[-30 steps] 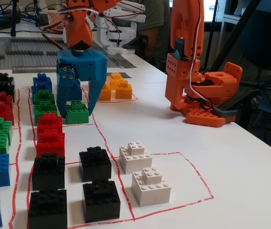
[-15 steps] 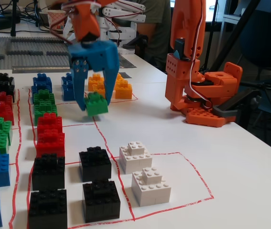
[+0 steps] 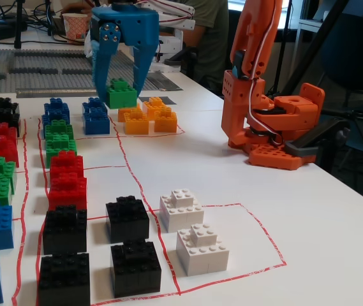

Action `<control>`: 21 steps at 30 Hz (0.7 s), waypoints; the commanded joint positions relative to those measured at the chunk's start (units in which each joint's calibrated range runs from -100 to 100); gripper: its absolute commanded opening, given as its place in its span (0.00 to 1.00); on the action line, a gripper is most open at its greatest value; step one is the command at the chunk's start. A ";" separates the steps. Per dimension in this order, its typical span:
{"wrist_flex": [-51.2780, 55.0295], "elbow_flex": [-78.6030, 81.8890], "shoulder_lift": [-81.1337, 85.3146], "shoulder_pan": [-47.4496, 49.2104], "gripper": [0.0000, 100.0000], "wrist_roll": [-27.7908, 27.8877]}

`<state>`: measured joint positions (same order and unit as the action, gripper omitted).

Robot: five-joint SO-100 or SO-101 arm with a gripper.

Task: Grab the block and put it in the grey marker

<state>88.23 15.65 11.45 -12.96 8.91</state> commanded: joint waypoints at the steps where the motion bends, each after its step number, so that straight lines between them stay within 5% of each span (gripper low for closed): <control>1: 0.60 -4.98 7.81 -6.34 0.00 3.57; 21: -9.93 -9.88 -7.05 -45.03 0.00 19.10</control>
<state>80.46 15.56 1.87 -53.91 25.67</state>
